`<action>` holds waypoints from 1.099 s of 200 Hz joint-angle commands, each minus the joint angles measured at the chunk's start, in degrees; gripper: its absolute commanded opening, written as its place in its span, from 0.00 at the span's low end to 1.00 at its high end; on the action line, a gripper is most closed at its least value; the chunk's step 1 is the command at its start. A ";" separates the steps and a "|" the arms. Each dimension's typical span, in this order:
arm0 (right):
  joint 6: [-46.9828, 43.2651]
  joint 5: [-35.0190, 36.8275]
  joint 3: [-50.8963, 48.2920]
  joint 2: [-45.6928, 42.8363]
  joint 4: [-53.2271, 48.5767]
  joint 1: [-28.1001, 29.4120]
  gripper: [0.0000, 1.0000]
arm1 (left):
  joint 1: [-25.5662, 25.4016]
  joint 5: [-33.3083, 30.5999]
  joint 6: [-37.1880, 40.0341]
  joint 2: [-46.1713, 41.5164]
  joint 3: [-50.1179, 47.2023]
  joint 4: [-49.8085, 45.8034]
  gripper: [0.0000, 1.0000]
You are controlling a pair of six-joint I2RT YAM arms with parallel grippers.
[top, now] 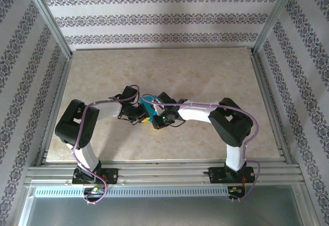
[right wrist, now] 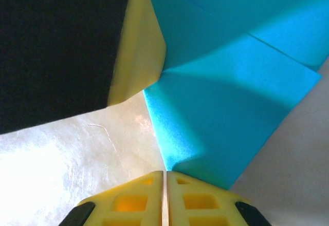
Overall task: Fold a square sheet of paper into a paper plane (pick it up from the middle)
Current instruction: Third fold the triangle at the center of the table.
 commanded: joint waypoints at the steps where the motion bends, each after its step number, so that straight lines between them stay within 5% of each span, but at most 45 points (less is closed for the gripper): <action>1: 0.12 -1.55 0.81 1.52 -1.31 -0.44 0.12 | -0.20 -6.63 0.30 3.93 -1.88 -7.03 0.09; 220: -2.25 -5.65 -10.58 -6.00 -3.88 -1.24 0.12 | -0.15 -8.61 1.11 4.71 -1.43 -9.28 0.09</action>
